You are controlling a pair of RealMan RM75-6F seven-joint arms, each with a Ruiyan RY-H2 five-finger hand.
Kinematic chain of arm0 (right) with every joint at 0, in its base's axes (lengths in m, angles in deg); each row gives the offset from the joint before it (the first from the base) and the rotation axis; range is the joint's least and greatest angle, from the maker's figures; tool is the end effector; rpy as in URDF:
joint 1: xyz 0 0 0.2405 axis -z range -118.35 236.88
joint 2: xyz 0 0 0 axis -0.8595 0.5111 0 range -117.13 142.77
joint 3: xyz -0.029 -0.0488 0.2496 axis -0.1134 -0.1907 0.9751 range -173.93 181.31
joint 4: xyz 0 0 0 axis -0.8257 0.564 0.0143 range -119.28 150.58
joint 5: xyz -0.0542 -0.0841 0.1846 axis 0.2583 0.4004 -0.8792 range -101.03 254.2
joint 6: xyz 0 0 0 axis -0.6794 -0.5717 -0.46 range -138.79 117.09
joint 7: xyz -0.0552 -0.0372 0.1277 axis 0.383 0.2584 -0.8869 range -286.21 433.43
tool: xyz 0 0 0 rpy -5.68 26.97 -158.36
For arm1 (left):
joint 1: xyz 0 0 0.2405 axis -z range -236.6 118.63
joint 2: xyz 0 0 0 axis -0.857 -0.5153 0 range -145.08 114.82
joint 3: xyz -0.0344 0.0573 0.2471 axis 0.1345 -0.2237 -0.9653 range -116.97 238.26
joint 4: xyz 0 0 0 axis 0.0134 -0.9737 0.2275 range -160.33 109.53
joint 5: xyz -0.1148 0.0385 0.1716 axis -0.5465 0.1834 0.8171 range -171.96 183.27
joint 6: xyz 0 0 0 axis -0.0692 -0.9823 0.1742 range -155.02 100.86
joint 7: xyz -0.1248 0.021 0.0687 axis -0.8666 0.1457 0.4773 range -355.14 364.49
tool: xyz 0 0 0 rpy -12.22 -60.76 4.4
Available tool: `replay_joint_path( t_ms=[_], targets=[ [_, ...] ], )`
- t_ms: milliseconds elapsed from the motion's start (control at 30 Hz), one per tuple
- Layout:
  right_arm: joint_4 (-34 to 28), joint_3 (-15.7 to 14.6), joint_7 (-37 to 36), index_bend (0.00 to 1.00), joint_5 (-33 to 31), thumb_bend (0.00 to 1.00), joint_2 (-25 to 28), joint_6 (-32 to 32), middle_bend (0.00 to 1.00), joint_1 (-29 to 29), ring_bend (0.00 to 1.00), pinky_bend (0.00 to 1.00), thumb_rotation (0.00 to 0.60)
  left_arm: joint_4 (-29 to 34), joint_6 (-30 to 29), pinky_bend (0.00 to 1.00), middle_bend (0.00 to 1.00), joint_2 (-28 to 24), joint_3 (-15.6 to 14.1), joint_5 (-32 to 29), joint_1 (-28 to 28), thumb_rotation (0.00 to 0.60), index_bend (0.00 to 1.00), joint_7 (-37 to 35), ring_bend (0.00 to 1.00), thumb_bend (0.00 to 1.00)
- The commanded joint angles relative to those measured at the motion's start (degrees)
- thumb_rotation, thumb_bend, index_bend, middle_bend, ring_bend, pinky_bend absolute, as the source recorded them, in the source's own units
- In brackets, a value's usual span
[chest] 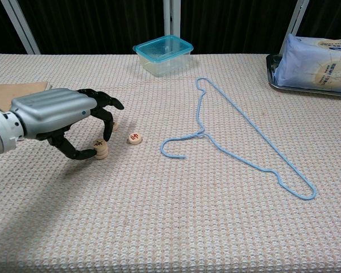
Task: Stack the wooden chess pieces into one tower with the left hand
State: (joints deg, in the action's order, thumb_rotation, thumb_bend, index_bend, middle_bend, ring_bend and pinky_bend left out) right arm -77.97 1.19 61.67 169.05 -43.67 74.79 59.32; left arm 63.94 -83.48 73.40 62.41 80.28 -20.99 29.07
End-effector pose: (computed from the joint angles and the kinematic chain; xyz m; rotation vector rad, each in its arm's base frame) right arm -0.3216 -0.1335 0.1822 1.4279 -1.0644 0.9073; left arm -0.1584 0.2818 -0.0376 -2.0969 -0.8074 -0.8565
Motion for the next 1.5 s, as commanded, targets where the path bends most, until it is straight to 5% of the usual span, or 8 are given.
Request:
replay_joint_path(
  t_ms=[33,367,867,1233,1500],
  targets=[
    [-0.1,-0.01,0.21,0.0,-0.16,0.26,0.01,-0.29,0.0,-0.12,0.0,0.0,0.6,0.07,0.01,0.0,0.07,-0.1,-0.08,0.21,0.0,0.6,0.44,-0.06,0.0,0.32],
    [-0.1,0.03,-0.09,0.0,-0.37,0.26,0.11,-0.35,0.0,-0.12,0.0,0.0,0.6,0.03,0.14,0.0,0.07,-0.2,-0.1,0.21,-0.06,0.6,0.32,-0.26,0.0,0.32],
    [-0.03,0.0,-0.48,0.0,-0.4,0.26,0.14,-0.64,0.0,-0.3,0.0,0.0,0.6,3.79,-0.29,0.0,0.07,-0.08,2.66,1.14,1.71,0.6,0.32,0.05,0.0,0.31],
    [0.36,0.0,-1.45,0.0,-0.5,0.26,0.33,-0.75,0.0,-0.37,0.0,0.0,0.6,-1.31,4.67,0.0,0.07,6.48,6.75,-7.23,6.81,0.6,0.33,4.24,0.0,0.3],
    [0.71,-0.02,-2.36,0.0,-0.38,0.26,0.56,-0.42,0.0,-0.26,0.0,0.0,0.6,-5.04,5.91,0.0,0.07,8.26,6.41,-12.27,8.5,0.6,0.36,7.94,0.0,0.3]
  ],
)
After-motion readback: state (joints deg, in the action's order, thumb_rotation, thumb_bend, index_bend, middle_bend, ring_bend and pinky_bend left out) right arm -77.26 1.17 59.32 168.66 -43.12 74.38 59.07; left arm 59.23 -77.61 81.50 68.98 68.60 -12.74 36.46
